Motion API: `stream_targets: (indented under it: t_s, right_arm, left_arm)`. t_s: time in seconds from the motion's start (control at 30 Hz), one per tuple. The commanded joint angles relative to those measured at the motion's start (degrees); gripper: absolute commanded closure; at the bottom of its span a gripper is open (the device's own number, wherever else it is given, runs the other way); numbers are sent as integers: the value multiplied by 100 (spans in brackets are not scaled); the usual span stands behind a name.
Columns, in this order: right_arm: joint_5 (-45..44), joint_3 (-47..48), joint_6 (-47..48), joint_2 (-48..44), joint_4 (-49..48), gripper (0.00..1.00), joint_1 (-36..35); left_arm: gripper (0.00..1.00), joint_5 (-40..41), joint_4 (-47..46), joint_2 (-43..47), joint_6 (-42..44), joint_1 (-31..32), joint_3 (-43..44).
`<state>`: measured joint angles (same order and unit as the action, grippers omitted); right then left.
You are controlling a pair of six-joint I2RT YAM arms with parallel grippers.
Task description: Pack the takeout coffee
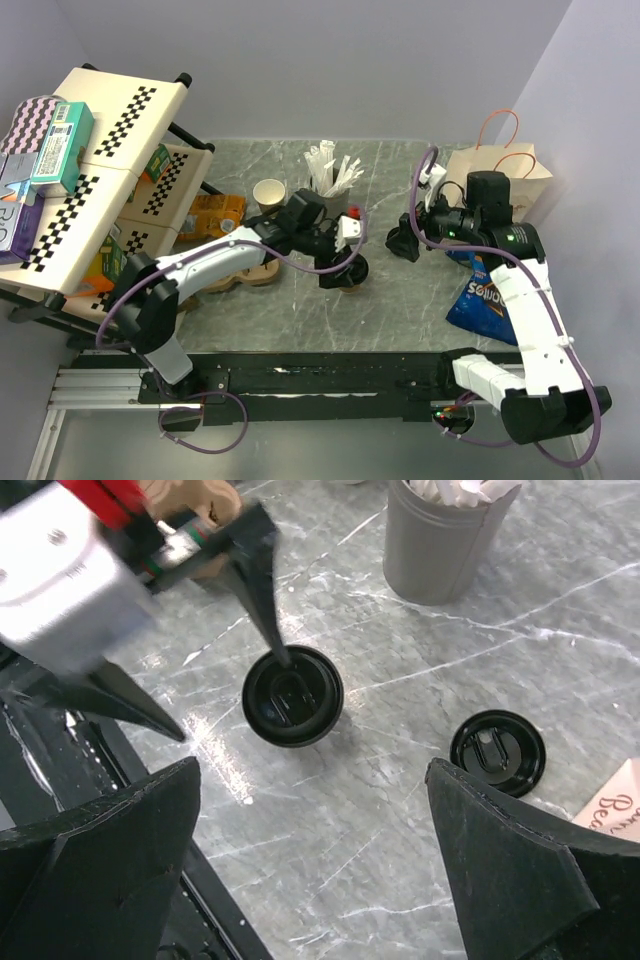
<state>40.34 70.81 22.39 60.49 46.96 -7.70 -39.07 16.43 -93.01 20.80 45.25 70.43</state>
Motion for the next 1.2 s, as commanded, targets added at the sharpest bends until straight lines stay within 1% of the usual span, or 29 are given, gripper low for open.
stream_targets:
  t_s: [0.0,0.23,0.4,0.73,0.87,0.97,1.0,1.03,1.1,1.13,1.17]
  right_arm:
    - [-184,-181,-86,-256,59,0,67]
    - [-26,-532,-226,-477,-55,0,252]
    - [44,-647,-288,-547,-143,0,357]
    - [141,-796,-376,-494,-266,0,471]
    - [167,-779,-429,-459,-293,0,489]
    - [176,-779,-411,-433,-284,0,516]
    - [168,-787,-385,-424,-266,0,516]
    - [167,-796,-272,-424,-205,0,516]
    - [272,-831,27,-415,-82,0,516]
    - [282,-866,402,-406,-38,0,498]
    - [195,-928,589,-389,67,0,481]
  left_arm:
    - [1,461,28,-436,259,132,497]
    - [1,918,-148,-788,284,352,717]
    - [0,1059,-157,-929,320,431,744]
    - [10,1270,-148,-947,373,440,700]
    - [9,964,-148,-815,329,440,726]
    - [5,979,-340,-666,136,440,648]
    - [2,1024,-411,-631,66,440,612]
    - [1,1050,-447,-578,-22,440,594]
    - [0,1085,-482,-499,-67,432,515]
    - [1,1086,-508,-377,-119,405,463]
    - [1,1077,-526,-297,-137,388,323]
